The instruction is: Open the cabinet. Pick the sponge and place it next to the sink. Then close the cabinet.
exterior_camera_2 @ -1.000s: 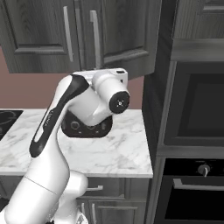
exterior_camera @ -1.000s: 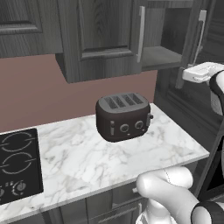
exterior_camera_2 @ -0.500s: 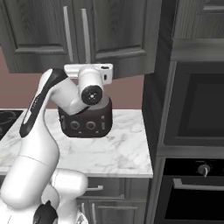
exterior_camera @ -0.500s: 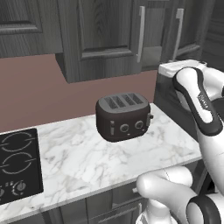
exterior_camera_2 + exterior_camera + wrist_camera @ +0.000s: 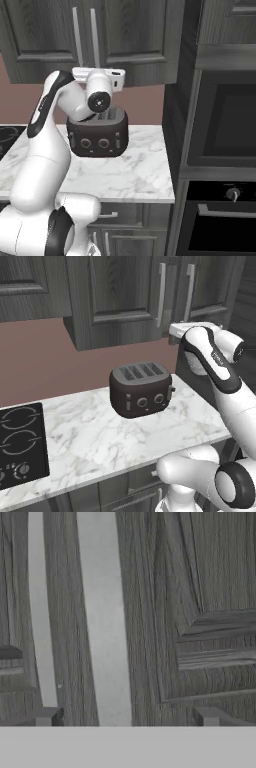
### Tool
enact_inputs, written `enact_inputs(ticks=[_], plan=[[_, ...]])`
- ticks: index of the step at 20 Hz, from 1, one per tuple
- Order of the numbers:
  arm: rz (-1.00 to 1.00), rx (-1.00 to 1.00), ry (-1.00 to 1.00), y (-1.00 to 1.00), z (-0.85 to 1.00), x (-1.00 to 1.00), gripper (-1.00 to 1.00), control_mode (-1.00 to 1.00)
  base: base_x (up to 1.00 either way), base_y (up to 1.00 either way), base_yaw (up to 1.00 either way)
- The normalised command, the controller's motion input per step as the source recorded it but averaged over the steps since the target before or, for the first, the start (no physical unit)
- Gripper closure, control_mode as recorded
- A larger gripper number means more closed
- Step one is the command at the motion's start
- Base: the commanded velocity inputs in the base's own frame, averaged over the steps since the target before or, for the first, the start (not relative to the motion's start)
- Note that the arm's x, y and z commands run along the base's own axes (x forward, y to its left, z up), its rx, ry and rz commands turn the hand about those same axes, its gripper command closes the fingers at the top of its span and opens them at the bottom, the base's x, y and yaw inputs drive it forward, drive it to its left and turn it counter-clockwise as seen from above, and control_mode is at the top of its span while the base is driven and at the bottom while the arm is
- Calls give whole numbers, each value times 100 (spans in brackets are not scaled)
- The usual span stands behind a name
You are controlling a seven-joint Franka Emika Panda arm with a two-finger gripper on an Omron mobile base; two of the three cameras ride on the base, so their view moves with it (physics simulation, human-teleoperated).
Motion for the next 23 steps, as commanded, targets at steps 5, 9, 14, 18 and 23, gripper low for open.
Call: enact_inputs(ticks=[5,9,14,18,23], plan=[[0,16,0,0,0,74,-100,-100,0,0,0],[0,21,0,0,0,52,-100,-100,0,0,0],[0,24,2,-1,0,44,-100,-100,0,0,0],[0,20,8,-1,0,29,-100,-100,0,0,0],[0,1,11,0,0,-3,-100,-100,0,0,0]])
